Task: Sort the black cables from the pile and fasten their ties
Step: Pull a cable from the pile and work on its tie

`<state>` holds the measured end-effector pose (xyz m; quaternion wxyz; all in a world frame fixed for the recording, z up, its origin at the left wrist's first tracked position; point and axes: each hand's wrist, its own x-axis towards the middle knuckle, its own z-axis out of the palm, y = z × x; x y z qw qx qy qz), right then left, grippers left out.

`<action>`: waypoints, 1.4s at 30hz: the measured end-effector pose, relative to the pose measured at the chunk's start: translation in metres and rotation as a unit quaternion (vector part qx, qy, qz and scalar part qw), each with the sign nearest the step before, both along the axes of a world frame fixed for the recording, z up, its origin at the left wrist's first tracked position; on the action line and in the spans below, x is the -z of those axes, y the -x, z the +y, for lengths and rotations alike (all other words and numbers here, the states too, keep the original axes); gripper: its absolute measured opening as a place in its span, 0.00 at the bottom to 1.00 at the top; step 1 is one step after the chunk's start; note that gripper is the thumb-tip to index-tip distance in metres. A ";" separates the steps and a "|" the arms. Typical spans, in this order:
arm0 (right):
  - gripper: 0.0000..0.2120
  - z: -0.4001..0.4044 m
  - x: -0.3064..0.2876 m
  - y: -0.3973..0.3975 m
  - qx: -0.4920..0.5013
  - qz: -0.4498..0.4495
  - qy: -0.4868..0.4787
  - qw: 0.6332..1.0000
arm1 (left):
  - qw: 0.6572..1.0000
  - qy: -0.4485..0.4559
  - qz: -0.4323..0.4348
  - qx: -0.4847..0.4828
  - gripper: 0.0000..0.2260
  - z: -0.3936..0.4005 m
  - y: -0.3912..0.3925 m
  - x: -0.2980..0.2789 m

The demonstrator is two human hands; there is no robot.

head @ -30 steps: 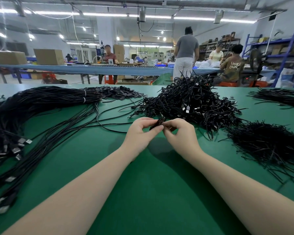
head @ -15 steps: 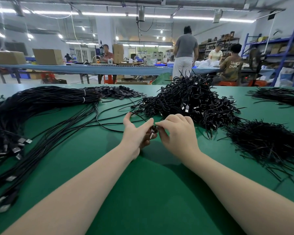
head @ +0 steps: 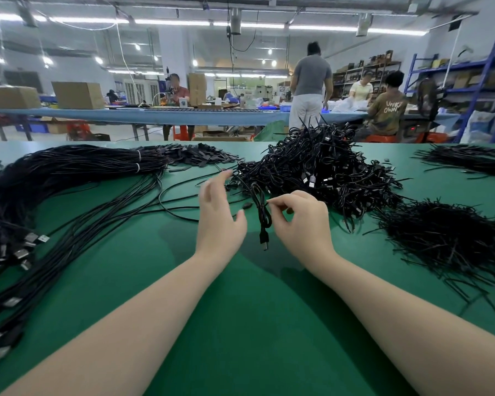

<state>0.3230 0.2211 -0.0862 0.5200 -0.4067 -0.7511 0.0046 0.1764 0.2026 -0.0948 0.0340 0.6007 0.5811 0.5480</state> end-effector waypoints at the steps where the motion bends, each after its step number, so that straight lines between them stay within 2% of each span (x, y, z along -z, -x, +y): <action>1: 0.04 0.000 0.000 0.000 -0.008 0.009 0.007 1.000 | 0.998 -0.031 0.061 -0.003 0.25 -0.001 0.001 -0.001; 3: 0.04 -0.001 0.000 0.001 -0.024 0.021 0.020 0.999 | 0.987 -0.060 0.151 -0.012 0.17 -0.003 0.003 -0.005; 5: 0.04 -0.002 0.000 0.002 -0.036 0.024 0.028 0.999 | 0.975 -0.077 0.204 -0.030 0.13 -0.005 0.003 -0.006; 8: 0.04 -0.001 -0.001 0.002 -0.039 0.036 0.029 0.998 | 0.972 -0.080 0.218 -0.032 0.13 -0.006 0.005 -0.007; 15: 0.05 0.001 -0.005 -0.001 -0.054 0.044 0.045 0.997 | 0.994 -0.022 0.090 0.048 0.10 0.000 0.009 -0.007; 18: 0.04 0.003 -0.006 0.000 -0.054 0.047 0.055 0.996 | 0.996 0.004 0.014 0.089 0.09 -0.001 0.007 -0.009; 21: 0.05 0.003 -0.005 0.000 -0.033 0.039 0.025 0.998 | 0.986 0.070 -0.080 0.124 0.07 -0.002 0.000 -0.011; 23: 0.06 0.002 -0.005 -0.001 0.004 0.005 -0.016 1.000 | 0.960 0.120 -0.191 0.166 0.21 -0.003 -0.010 -0.016; 25: 0.05 0.000 -0.005 -0.002 0.045 -0.029 -0.063 0.997 | 0.893 0.164 -0.354 0.226 0.29 -0.003 -0.017 -0.023; 27: 0.04 -0.003 -0.005 0.001 0.065 -0.059 -0.110 0.990 | 0.829 0.174 -0.467 0.253 0.27 -0.002 -0.017 -0.028; 29: 0.04 -0.004 -0.004 0.004 0.064 -0.060 -0.117 0.989 | 0.797 0.181 -0.517 0.255 0.16 -0.003 -0.016 -0.033; 30: 0.03 -0.003 -0.004 0.005 0.062 -0.051 -0.104 0.991 | 0.802 0.184 -0.508 0.256 0.11 -0.003 -0.016 -0.033; 31: 0.04 -0.003 -0.003 0.004 0.059 -0.038 -0.082 0.994 | 0.813 0.186 -0.489 0.257 0.09 -0.005 -0.015 -0.032; 33: 0.04 0.001 -0.002 0.001 0.053 -0.013 -0.032 0.998 | 0.843 0.189 -0.436 0.253 0.14 -0.006 -0.013 -0.028; 35: 0.04 0.005 0.000 -0.002 0.048 -0.007 -0.005 0.999 | 0.890 0.172 -0.343 0.246 0.18 -0.006 -0.008 -0.021; 37: 0.04 0.005 0.002 -0.001 0.042 -0.011 0.007 0.999 | 0.942 0.126 -0.214 0.225 0.20 -0.005 -0.001 -0.013; 39: 0.04 0.005 0.003 0.002 0.034 -0.017 0.014 0.999 | 0.978 0.045 -0.102 0.177 0.20 -0.005 0.002 -0.009; 42: 0.05 0.006 0.003 0.003 0.026 -0.017 0.025 0.999 | 0.990 -0.042 0.005 0.132 0.17 -0.004 0.005 -0.011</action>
